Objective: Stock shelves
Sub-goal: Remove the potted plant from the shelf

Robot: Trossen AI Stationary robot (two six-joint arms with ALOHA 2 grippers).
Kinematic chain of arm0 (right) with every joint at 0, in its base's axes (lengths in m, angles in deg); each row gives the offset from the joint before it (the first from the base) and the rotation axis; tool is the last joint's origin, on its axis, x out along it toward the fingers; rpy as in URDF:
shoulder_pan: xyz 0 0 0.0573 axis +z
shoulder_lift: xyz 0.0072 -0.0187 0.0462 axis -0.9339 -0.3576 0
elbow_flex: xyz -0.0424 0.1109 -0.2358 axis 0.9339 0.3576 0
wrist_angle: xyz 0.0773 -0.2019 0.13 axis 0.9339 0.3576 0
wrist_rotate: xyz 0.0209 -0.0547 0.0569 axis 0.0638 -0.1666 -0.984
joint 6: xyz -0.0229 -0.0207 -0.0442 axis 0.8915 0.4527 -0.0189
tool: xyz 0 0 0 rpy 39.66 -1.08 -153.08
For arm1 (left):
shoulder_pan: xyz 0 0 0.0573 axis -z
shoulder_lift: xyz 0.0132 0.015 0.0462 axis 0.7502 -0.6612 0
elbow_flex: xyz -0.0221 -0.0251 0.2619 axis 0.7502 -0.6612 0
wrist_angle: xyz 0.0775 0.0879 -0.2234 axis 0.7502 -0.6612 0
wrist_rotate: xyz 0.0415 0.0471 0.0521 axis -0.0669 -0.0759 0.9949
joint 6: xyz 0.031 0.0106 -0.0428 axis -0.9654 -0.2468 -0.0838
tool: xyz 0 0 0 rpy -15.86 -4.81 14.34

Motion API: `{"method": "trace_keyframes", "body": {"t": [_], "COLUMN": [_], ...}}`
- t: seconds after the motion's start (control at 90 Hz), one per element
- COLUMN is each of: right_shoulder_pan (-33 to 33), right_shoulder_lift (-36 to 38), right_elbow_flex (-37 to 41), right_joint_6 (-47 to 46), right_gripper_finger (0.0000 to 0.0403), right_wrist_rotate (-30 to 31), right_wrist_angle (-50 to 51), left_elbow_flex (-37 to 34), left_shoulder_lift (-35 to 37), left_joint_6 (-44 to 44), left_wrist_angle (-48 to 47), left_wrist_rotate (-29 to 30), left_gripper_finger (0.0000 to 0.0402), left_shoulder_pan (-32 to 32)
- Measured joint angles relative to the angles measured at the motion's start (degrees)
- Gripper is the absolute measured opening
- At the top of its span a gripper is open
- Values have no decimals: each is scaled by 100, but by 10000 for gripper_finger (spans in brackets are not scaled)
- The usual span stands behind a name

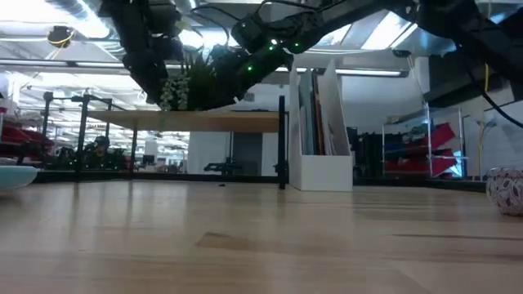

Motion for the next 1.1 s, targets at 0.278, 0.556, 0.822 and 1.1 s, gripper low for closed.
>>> {"method": "trace_keyframes", "body": {"t": [0.278, 0.556, 0.822, 1.1], "right_shoulder_pan": [-15, 156, 551, 1112], "right_shoulder_lift": [0, 18, 59, 61], "right_elbow_flex": [-68, -1024, -1657, -1742], "right_joint_6": [-102, 42, 220, -193], "right_gripper_finger": [358, 333, 317, 316], "right_wrist_rotate": [16, 113, 845, 1219], "right_wrist_angle": [103, 1636, 2695, 3268], "left_elbow_flex": [-2, -2, -2, -61], "left_shoulder_lift": [9, 36, 437, 515], "left_joint_6": [-10, 134, 604, 1699], "left_wrist_angle": [510, 468, 449, 35], "left_wrist_rotate": [65, 207, 658, 992], "left_gripper_finger": [287, 287, 287, 287], "left_shoulder_pan": [247, 704, 1475, 2524]}}
